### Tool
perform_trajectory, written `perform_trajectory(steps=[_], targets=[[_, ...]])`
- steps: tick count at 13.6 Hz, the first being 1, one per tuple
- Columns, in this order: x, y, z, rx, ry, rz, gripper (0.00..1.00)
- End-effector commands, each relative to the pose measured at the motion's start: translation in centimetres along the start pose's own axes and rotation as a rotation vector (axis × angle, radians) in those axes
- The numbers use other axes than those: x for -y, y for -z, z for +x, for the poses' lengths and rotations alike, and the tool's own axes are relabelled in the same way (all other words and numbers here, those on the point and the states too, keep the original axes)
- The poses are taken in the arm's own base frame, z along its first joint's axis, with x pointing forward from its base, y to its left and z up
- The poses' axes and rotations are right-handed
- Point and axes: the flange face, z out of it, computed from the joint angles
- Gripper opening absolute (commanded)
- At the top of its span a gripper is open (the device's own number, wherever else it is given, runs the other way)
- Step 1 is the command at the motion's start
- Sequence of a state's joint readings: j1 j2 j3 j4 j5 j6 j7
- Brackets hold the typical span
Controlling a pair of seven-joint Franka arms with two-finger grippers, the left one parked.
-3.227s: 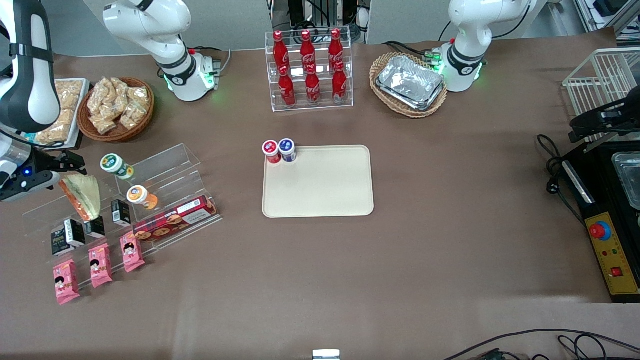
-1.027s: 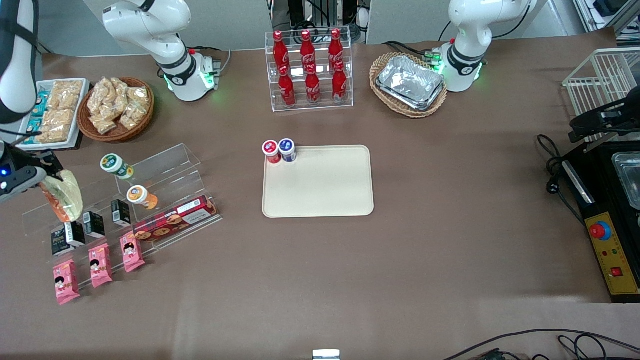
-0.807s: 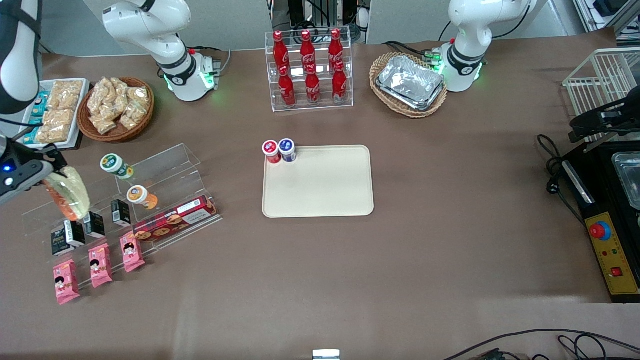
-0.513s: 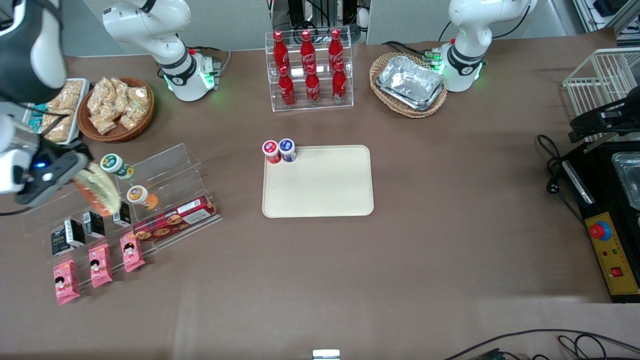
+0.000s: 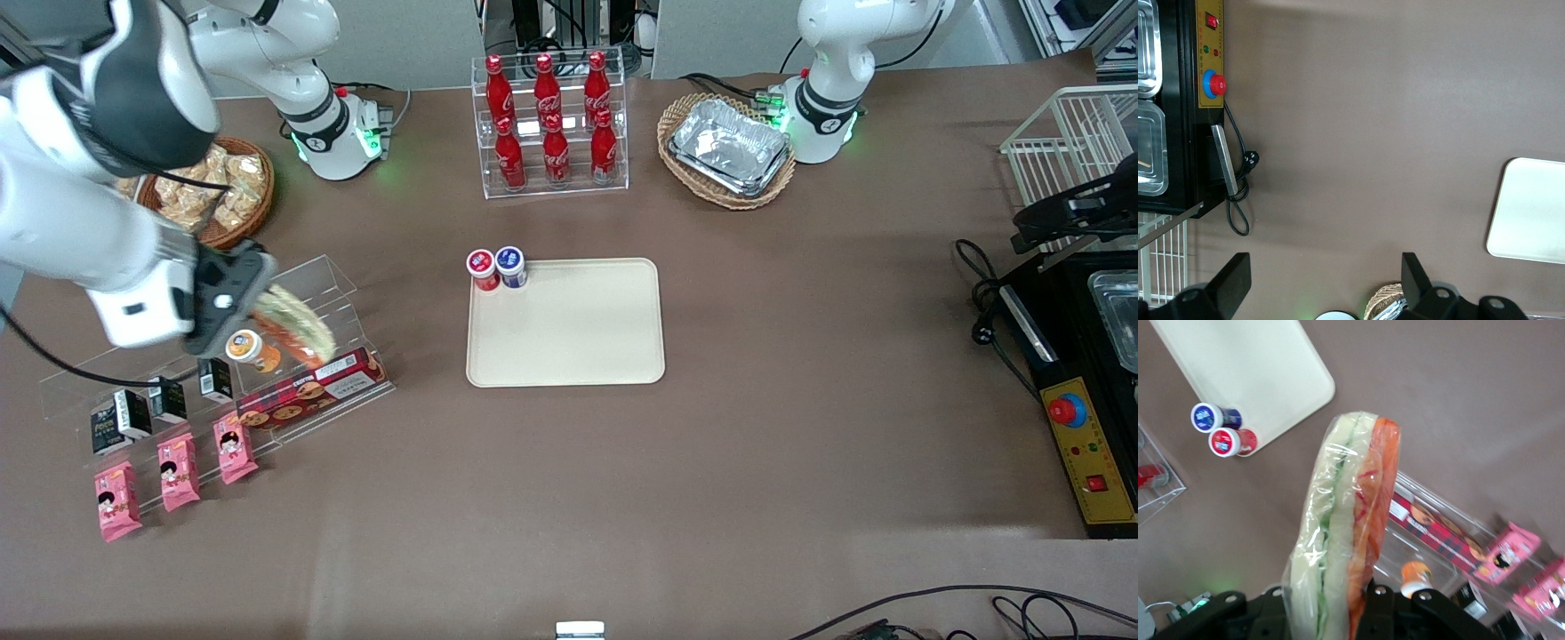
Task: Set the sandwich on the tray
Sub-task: 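Carry the held sandwich over to the cream tray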
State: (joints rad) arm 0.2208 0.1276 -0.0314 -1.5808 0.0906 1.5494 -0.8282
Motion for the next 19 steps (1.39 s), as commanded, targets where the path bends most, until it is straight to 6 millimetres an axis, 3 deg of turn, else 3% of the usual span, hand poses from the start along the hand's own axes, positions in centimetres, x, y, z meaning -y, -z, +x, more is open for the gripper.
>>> perform_trajectory(steps=[1,6,10,12,15,17,19], targets=[[3.3,-1.8,5.9,-0.007,0.028,0.029,0.30],[6.6,-6.2,12.8,-0.048,0.098,0.024,0.30],[8.3,-10.2,17.1,-0.063,0.158,-0.004,0.30],[9.6,-12.7,19.3,-0.060,0.193,-0.017,0.29],[13.2,-16.7,22.6,-0.003,0.235,-0.098,0.29],[13.4,-19.5,24.1,-0.006,0.261,-0.122,0.29],[15.3,-22.7,26.0,0.011,0.333,-0.174,0.29]])
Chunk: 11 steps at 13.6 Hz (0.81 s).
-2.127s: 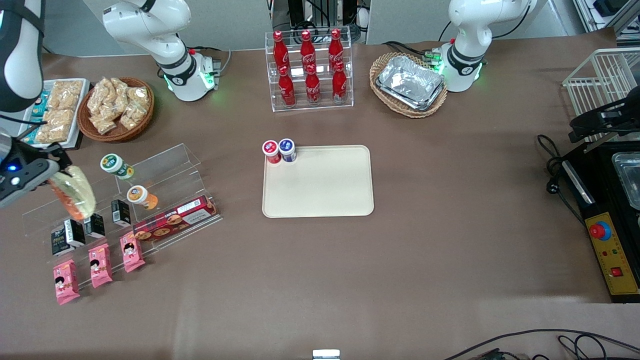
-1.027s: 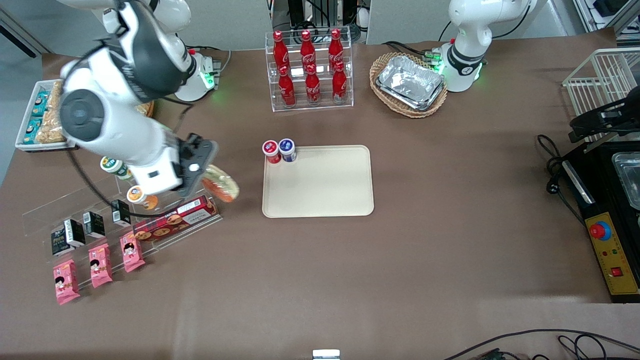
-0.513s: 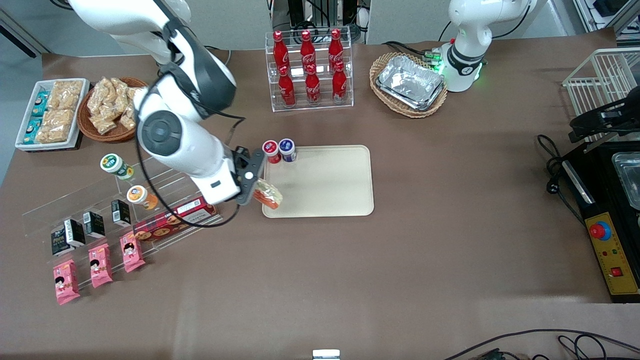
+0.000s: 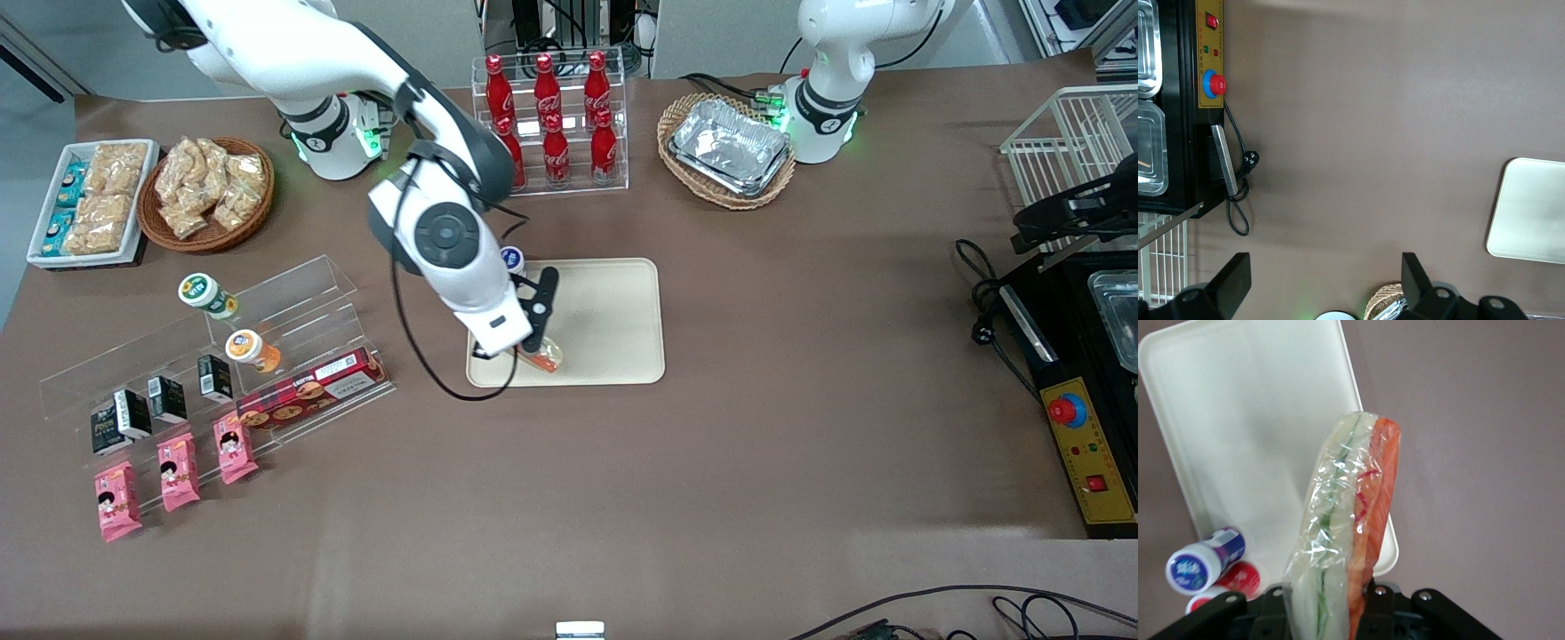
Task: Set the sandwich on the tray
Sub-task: 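Lower the sandwich onto the tray and open the right gripper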
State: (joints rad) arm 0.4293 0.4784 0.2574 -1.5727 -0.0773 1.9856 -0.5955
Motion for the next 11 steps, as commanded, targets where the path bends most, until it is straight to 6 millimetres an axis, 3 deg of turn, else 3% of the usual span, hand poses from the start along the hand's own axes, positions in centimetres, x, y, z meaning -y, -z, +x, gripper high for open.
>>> perform_trajectory(steps=[1,6,8,11], targets=[[0.7,-3.8,3.0,0.019,0.077,-0.074,0.29],[0.9,-10.0,4.1,0.017,0.112,-0.044,0.30],[3.5,-10.6,6.1,0.018,0.167,-0.070,0.31],[4.0,-11.6,6.5,0.023,0.187,-0.081,0.34]])
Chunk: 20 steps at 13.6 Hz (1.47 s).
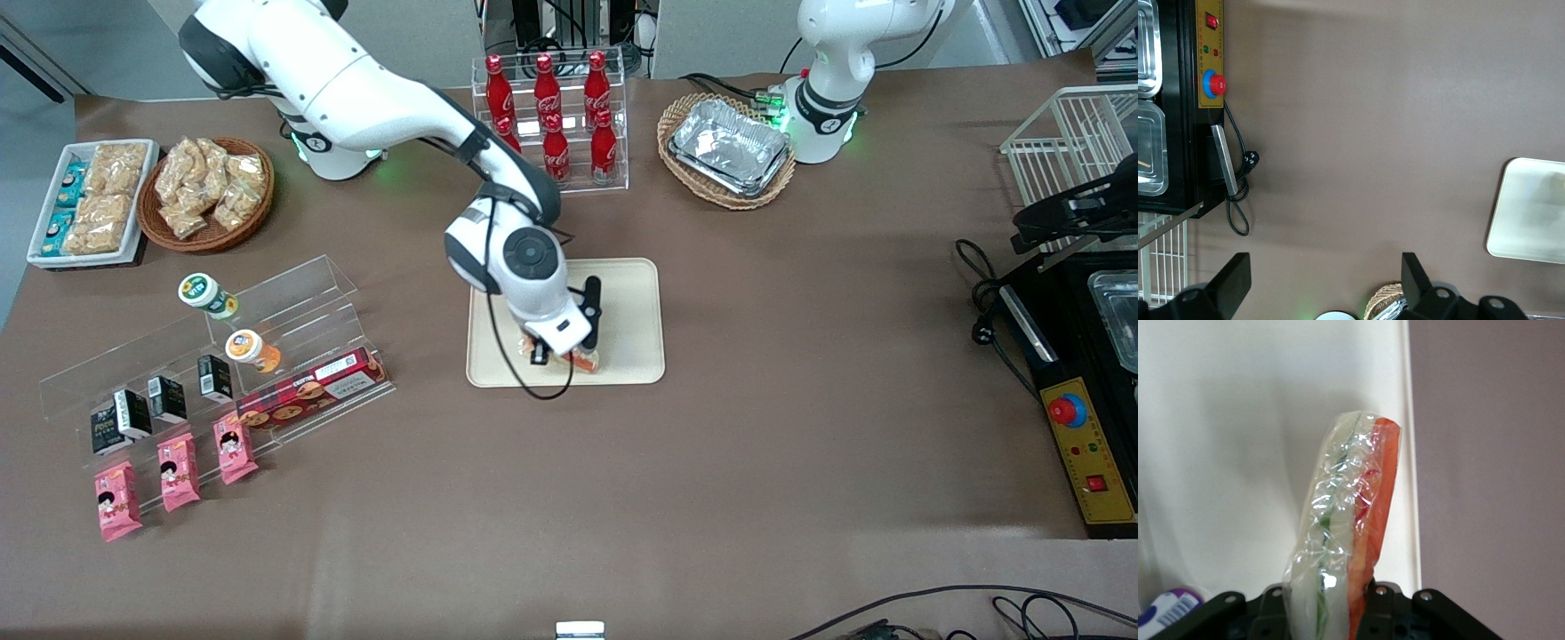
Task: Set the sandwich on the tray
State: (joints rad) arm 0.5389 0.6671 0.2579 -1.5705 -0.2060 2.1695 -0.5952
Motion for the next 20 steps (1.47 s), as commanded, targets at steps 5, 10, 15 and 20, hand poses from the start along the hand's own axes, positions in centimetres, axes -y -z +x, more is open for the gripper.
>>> perform_trajectory(steps=[5,10,15,20], targets=[[-0.7,-2.6,1.2,-0.053,0.000,-0.036,0.50],[-2.0,-1.7,0.3,-0.065,-0.028,-0.041,0.95],[-6.8,5.9,-5.7,-0.099,-0.175,-0.015,1.00],[-11.7,14.9,-16.9,-0.156,-0.426,0.098,1.00]])
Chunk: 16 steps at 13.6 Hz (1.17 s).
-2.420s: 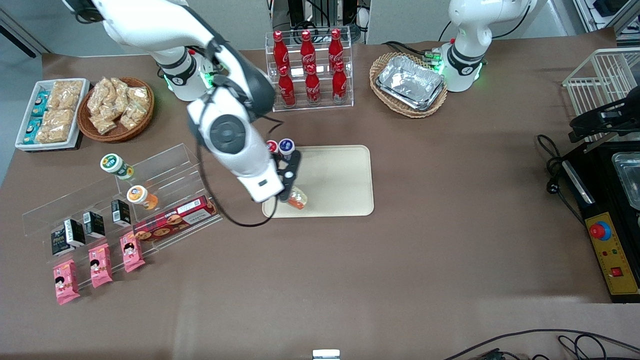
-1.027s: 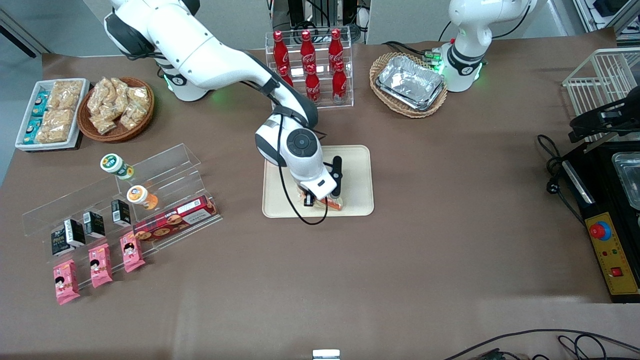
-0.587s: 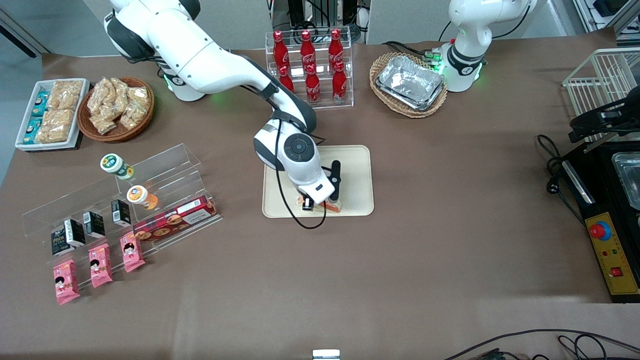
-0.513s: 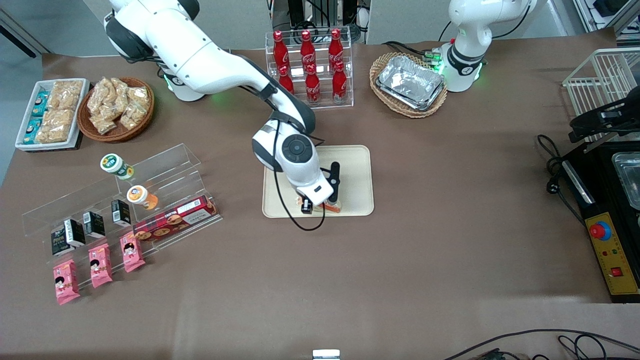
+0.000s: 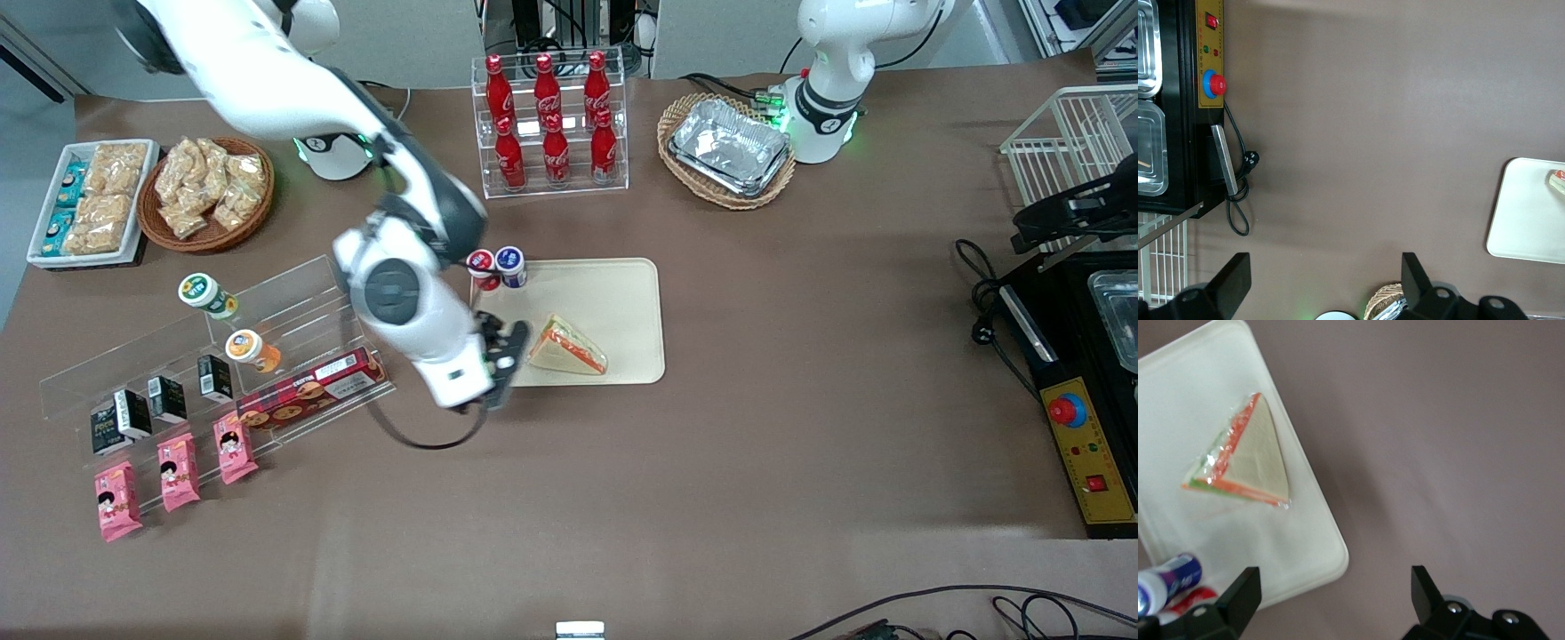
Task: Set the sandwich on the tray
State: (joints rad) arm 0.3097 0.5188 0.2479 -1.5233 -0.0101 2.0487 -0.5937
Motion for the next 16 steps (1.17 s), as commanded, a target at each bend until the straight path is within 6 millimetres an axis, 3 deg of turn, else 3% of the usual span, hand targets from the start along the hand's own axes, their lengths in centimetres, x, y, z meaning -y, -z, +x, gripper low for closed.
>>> perform_trajectory(steps=[1,5,9,13,16], targets=[[-3.1,6.1,-4.9,-0.027,-0.126,0.048,1.00],[-6.9,11.9,-11.4,-0.006,-0.254,0.041,1.00],[-10.2,17.5,-20.0,0.019,-0.466,0.041,1.00],[-12.0,21.6,-27.0,0.024,-0.597,0.022,1.00],[-12.0,24.4,-30.4,0.006,-0.777,0.005,1.00]])
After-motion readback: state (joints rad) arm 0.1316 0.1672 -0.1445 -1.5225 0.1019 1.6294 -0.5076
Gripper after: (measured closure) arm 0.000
